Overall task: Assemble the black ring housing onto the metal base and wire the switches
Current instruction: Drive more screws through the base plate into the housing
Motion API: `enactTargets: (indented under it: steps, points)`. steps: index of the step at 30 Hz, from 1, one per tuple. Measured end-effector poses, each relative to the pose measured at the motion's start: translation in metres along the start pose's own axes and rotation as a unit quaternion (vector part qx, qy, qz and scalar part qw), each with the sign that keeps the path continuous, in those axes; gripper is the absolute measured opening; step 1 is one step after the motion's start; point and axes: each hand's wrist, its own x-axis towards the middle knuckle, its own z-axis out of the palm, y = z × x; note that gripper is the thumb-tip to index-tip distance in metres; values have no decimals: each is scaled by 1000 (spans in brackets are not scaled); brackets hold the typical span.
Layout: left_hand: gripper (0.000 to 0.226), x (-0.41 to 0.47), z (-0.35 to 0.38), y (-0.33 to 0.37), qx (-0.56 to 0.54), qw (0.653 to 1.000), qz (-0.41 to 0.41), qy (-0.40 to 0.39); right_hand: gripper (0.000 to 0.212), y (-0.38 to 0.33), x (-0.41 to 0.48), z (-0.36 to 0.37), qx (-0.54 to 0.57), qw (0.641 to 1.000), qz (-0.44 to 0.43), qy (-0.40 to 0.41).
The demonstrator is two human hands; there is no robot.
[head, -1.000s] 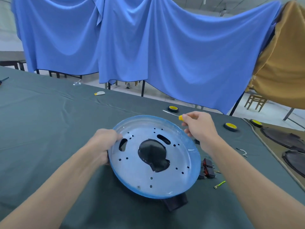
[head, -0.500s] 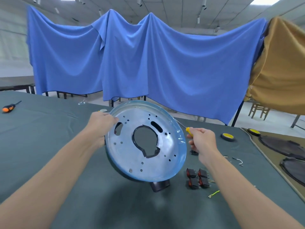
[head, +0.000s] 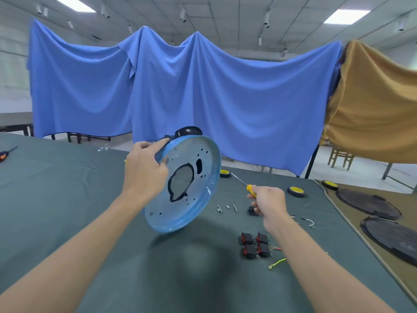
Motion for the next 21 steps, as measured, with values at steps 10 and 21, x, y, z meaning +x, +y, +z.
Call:
enactTargets:
  steps: [10, 21]
  points:
    - [69, -25, 20, -33, 222, 935, 273, 36, 7, 31, 11, 7, -60, 998, -14, 34]
    - [51, -46, 50, -86, 263, 894, 363, 24, 10, 53, 26, 23, -243, 967, -51, 60]
